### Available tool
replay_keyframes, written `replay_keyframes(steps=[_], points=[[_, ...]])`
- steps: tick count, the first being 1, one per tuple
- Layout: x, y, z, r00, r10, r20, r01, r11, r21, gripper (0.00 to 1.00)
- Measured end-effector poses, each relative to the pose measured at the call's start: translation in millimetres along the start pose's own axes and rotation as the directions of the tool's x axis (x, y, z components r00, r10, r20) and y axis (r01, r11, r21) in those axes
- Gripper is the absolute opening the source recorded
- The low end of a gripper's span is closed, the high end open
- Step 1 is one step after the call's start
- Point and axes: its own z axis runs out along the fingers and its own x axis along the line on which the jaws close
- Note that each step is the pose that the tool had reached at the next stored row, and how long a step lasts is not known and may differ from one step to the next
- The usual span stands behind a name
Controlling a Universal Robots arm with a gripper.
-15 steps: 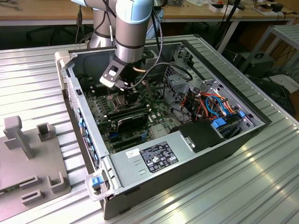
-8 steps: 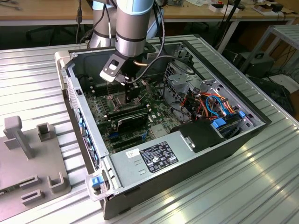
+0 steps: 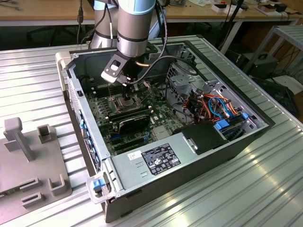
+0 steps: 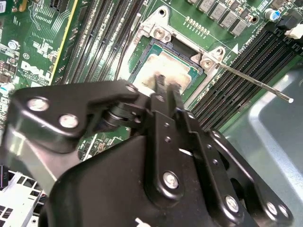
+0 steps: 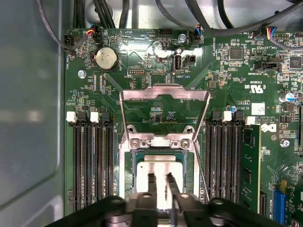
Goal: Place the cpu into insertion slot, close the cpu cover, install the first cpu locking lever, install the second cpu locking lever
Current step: 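Place the cpu into insertion slot, then close the cpu cover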
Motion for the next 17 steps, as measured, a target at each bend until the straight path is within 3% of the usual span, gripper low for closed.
replay_keyframes(steps=[1,17], points=[[0.0,0.0,0.0,1.0000,0.000,0.0000,0.000,1.0000,0.0000,0.11],[-0.1,0.0,-1.1,1.0000,0.000,0.0004,0.000,1.0000,0.0003,0.11]])
